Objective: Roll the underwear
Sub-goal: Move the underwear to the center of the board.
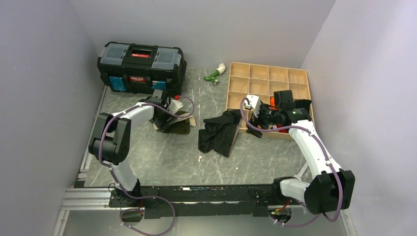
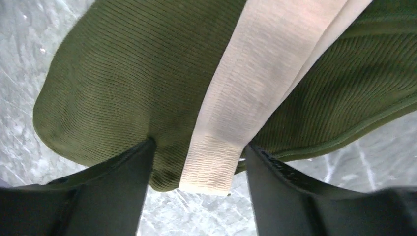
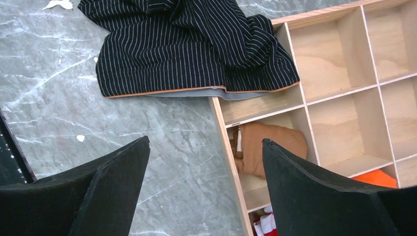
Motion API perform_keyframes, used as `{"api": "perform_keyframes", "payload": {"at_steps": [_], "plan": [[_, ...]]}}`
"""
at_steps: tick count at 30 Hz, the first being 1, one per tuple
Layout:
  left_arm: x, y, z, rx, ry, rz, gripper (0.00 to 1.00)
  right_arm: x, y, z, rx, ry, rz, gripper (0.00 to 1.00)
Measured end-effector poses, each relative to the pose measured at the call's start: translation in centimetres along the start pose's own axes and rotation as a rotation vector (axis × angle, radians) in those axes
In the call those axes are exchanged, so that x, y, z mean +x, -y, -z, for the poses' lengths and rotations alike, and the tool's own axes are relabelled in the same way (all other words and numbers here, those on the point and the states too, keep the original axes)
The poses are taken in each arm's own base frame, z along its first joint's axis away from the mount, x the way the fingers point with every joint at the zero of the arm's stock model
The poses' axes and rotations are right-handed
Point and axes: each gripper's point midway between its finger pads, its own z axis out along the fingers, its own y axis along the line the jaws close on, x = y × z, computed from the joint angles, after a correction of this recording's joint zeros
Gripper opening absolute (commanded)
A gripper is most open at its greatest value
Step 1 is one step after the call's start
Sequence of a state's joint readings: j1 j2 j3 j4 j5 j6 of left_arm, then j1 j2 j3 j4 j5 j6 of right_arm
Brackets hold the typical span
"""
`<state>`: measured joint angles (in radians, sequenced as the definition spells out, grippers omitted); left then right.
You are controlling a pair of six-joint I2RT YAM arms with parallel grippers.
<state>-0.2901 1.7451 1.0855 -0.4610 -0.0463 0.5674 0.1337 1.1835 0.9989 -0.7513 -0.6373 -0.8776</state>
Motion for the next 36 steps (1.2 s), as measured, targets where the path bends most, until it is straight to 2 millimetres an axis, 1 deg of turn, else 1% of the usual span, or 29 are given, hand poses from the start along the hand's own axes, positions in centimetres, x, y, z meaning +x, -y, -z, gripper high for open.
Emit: {"api": "perform_keyframes", "payload": {"at_steps": [5, 7, 9, 11, 14, 15, 17, 18, 19, 20, 23, 25, 26, 27, 29, 31, 34, 36], "plan": [[1.4, -0.6, -0.6, 0.001, -0.055, -0.010, 0.24, 0.0, -0.5, -0.3, -0.015, -0.002, -0.007, 0.85], [2.5, -1.5, -0.7, 0.000, -0.077, 0.002, 0.11, 0.0, -0.9, -0.6, -0.028, -0.003, -0.009, 0.85], [4.0, -2.6, -0.6, -0.006, -0.102, 0.028, 0.00, -0.3, -1.4, -1.0, -0.047, -0.001, -0.005, 0.85], [5.7, -3.9, -0.3, -0.019, -0.121, 0.062, 0.00, -0.7, -2.1, -1.6, -0.072, 0.000, -0.001, 0.85], [9.3, -5.6, 0.6, -0.045, -0.158, 0.124, 0.00, -1.5, -3.1, -2.6, -0.110, 0.006, 0.007, 0.85], [10.3, -5.8, 1.0, -0.049, -0.169, 0.132, 0.00, -1.7, -3.4, -3.1, -0.125, 0.008, 0.009, 0.85], [13.8, -7.3, 2.2, -0.077, -0.202, 0.209, 0.00, -2.3, -4.1, -4.0, -0.157, 0.006, 0.013, 0.84], [14.6, -7.7, 2.5, -0.086, -0.210, 0.230, 0.01, -2.5, -4.2, -4.2, -0.164, 0.006, 0.015, 0.84], [15.6, -8.3, 3.0, -0.099, -0.218, 0.257, 0.04, -2.8, -4.6, -4.7, -0.179, 0.002, 0.021, 0.83], [16.5, -9.0, 3.6, -0.116, -0.221, 0.288, 0.10, -3.0, -4.8, -5.2, -0.191, -0.003, 0.025, 0.83], [18.2, -10.5, 4.7, -0.153, -0.222, 0.359, 0.38, -2.9, -6.0, -6.5, -0.228, -0.036, 0.041, 0.81], [18.4, -11.2, 5.1, -0.159, -0.207, 0.385, 0.52, -2.6, -7.0, -7.3, -0.252, -0.057, 0.057, 0.80], [18.3, -11.4, 5.2, -0.158, -0.195, 0.391, 0.61, -2.2, -7.7, -7.8, -0.266, -0.072, 0.065, 0.79], [18.0, -11.4, 5.3, -0.152, -0.178, 0.399, 0.67, -1.9, -8.3, -8.0, -0.277, -0.085, 0.073, 0.79], [17.3, -11.0, 5.5, -0.131, -0.144, 0.408, 0.73, -1.0, -9.7, -8.7, -0.306, -0.118, 0.088, 0.76], [16.6, -10.7, 6.0, -0.116, -0.107, 0.417, 0.77, -0.2, -11.0, -9.2, -0.337, -0.153, 0.103, 0.74], [15.3, -10.5, 7.1, -0.113, -0.050, 0.430, 0.81, 0.8, -12.5, -10.4, -0.381, -0.202, 0.123, 0.71], [14.5, -10.6, 8.2, -0.130, -0.008, 0.437, 0.82, 1.3, -13.2, -11.1, -0.401, -0.231, 0.136, 0.69]]}}
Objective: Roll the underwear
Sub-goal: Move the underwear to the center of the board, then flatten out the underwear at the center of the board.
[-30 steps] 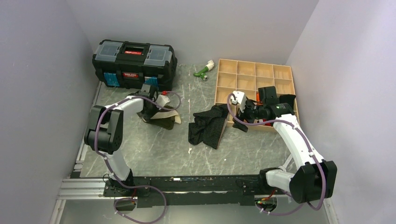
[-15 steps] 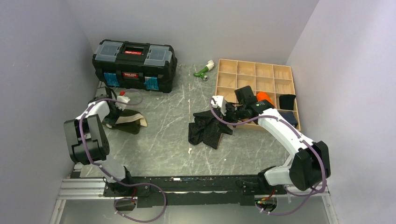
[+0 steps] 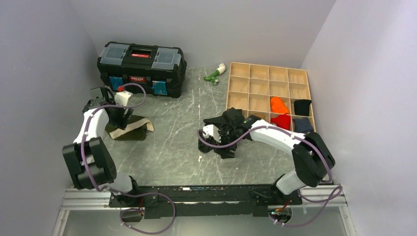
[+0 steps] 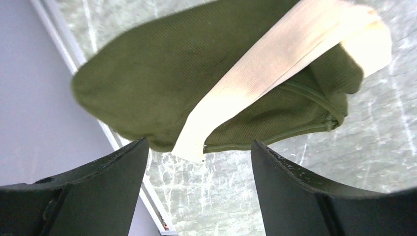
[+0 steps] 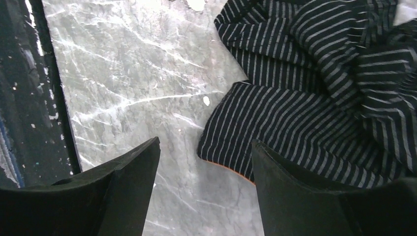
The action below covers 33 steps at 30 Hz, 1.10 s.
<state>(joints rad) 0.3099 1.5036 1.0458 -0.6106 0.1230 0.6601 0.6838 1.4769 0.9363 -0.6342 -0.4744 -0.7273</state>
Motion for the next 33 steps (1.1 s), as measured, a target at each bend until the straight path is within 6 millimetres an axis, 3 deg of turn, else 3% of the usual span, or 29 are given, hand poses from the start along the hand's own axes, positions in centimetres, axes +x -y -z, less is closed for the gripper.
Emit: {"api": "perform_keyframes", "payload": {"at_steps": [4, 10, 12, 16, 19, 22, 26, 33], "plan": [[-2.0, -0.1, 3.1, -0.041, 0.115, 0.020, 0.83, 0.8, -0.3, -2.0, -0.015, -0.054, 0.012, 0.60], [-3.4, 1.3, 7.8, -0.074, 0.278, 0.031, 0.84, 2.6, -0.1, -4.1, -0.017, -0.140, -0.010, 0.39], [-3.8, 1.9, 8.9, -0.069, 0.324, 0.029, 0.84, 2.7, 0.2, -4.3, -0.001, -0.147, -0.014, 0.30], [-3.8, 3.9, 10.0, -0.025, 0.402, 0.018, 0.84, 2.6, 0.6, -4.3, 0.014, -0.165, -0.022, 0.00], [-3.4, 6.3, 10.4, 0.040, 0.462, -0.006, 0.84, 2.4, 0.3, -3.8, -0.010, -0.183, -0.037, 0.00], [-3.0, 8.9, 10.8, 0.113, 0.531, -0.054, 0.84, 0.7, 0.0, -2.6, -0.050, -0.170, -0.042, 0.00], [-3.0, 12.0, 11.8, 0.191, 0.625, -0.139, 0.83, -2.9, 0.2, -0.1, -0.097, -0.099, -0.038, 0.00], [-5.1, 18.0, 14.7, 0.363, 0.779, -0.325, 0.83, -11.4, 2.0, 7.2, -0.093, 0.096, 0.008, 0.00]]}}
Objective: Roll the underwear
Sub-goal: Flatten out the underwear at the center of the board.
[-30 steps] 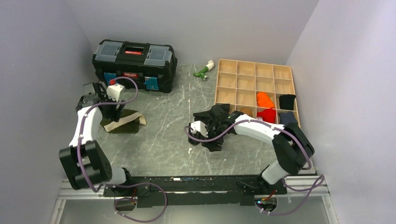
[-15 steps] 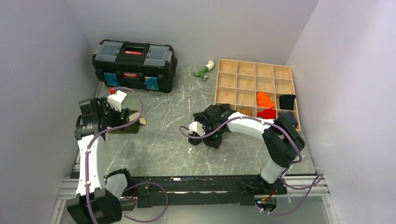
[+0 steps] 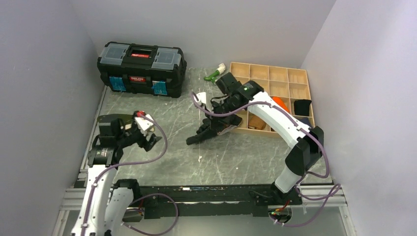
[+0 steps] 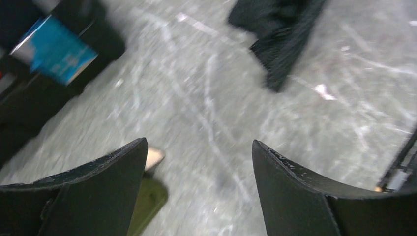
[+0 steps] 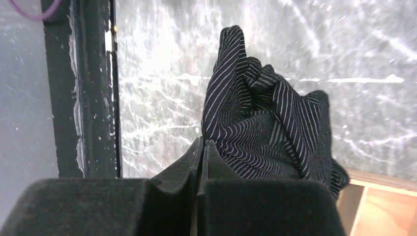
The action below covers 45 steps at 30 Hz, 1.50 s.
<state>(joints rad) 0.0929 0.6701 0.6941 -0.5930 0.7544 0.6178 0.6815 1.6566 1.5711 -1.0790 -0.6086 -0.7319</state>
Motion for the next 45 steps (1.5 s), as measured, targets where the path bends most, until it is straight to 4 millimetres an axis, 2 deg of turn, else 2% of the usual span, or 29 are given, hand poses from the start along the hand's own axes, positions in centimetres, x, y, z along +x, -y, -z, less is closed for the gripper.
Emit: {"api": "perform_keyframes", "payload": {"at_steps": [2, 5, 8, 11, 14, 19, 24, 28, 32, 35, 39, 45], "plan": [[-1.3, 2.2, -1.2, 0.098, 0.033, -0.043, 0.84, -1.8, 0.3, 1.6, 0.015, 0.045, 0.014, 0.00], [-2.9, 5.0, -2.8, 0.241, 0.049, -0.075, 0.84, -2.8, 0.7, 2.9, 0.031, 0.072, 0.007, 0.00], [-4.1, 6.4, -4.6, 0.318, 0.048, -0.105, 0.86, -2.4, 0.9, 3.0, 0.024, 0.070, -0.024, 0.00], [-3.9, 8.4, -6.7, 0.385, 0.022, -0.134, 0.93, -1.4, 1.4, 2.5, 0.005, 0.052, -0.073, 0.00], [-4.0, 10.1, -8.2, 0.428, 0.017, -0.179, 0.96, -0.5, 2.0, 2.2, -0.007, 0.040, -0.116, 0.00], [-3.8, 12.0, -10.8, 0.474, 0.008, -0.231, 0.94, 0.0, 2.5, 2.5, -0.008, 0.043, -0.143, 0.00], [-2.2, 13.3, -13.2, 0.495, -0.041, -0.269, 0.90, 0.1, 2.5, 2.5, -0.010, 0.044, -0.152, 0.00], [-1.2, 13.5, -13.9, 0.491, -0.081, -0.275, 0.89, 0.2, 2.4, 2.6, -0.013, 0.040, -0.159, 0.00], [-1.0, 13.4, -14.2, 0.458, -0.092, -0.296, 0.87, 0.3, 2.4, 2.7, -0.013, 0.038, -0.162, 0.00], [-0.3, 13.2, -14.4, 0.425, -0.115, -0.310, 0.82, 0.4, 2.4, 2.7, -0.013, 0.037, -0.167, 0.00], [1.3, 12.9, -14.6, 0.404, -0.164, -0.314, 0.69, 0.4, 2.4, 2.8, -0.012, 0.037, -0.169, 0.00], [2.7, 12.7, -15.0, 0.392, -0.216, -0.311, 0.28, 0.5, 2.5, 2.8, -0.012, 0.037, -0.171, 0.00]]}}
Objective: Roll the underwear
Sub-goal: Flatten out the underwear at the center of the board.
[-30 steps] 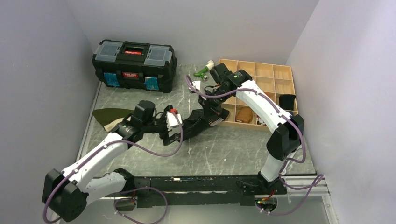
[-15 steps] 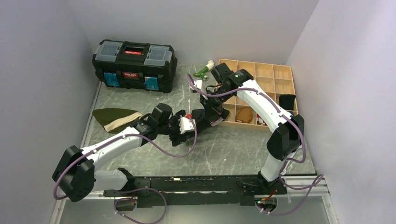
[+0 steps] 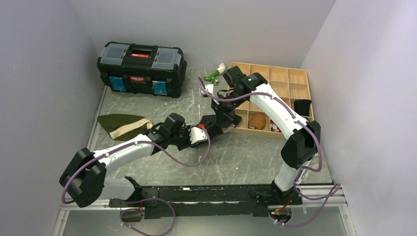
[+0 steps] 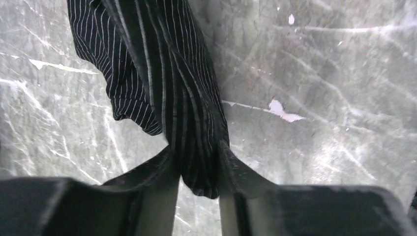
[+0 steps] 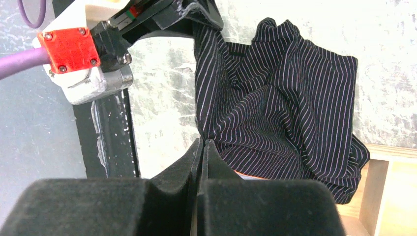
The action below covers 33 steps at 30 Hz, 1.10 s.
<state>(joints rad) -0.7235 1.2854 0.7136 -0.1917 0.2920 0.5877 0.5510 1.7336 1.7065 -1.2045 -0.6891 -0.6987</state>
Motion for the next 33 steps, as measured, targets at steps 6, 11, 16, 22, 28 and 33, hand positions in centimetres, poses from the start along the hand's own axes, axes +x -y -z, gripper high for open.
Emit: {"api": "perform_keyframes", "payload": {"at_steps": [6, 11, 16, 22, 28, 33], "plan": [[0.3, 0.1, 0.3, 0.016, -0.036, 0.005, 0.00, 0.1, 0.0, 0.0, -0.001, -0.003, -0.002, 0.00], [-0.8, -0.8, 1.3, 0.004, -0.057, -0.005, 0.00, 0.3, -0.1, 0.3, 0.006, -0.021, -0.006, 0.00], [-2.7, -1.9, 4.2, -0.037, -0.055, -0.016, 0.00, -1.6, 0.1, 2.3, 0.065, -0.008, 0.042, 0.00], [-7.9, -3.9, 10.2, -0.138, 0.037, -0.068, 0.00, -4.7, -2.3, 4.6, 0.119, 0.032, 0.158, 0.00], [-9.6, -4.2, 15.6, -0.193, 0.045, -0.117, 0.00, -5.8, -6.2, 6.6, 0.125, 0.057, 0.248, 0.00], [-9.2, -3.6, 18.8, -0.210, 0.009, -0.130, 0.00, -6.1, -8.0, 8.1, 0.151, 0.082, 0.296, 0.00]]}}
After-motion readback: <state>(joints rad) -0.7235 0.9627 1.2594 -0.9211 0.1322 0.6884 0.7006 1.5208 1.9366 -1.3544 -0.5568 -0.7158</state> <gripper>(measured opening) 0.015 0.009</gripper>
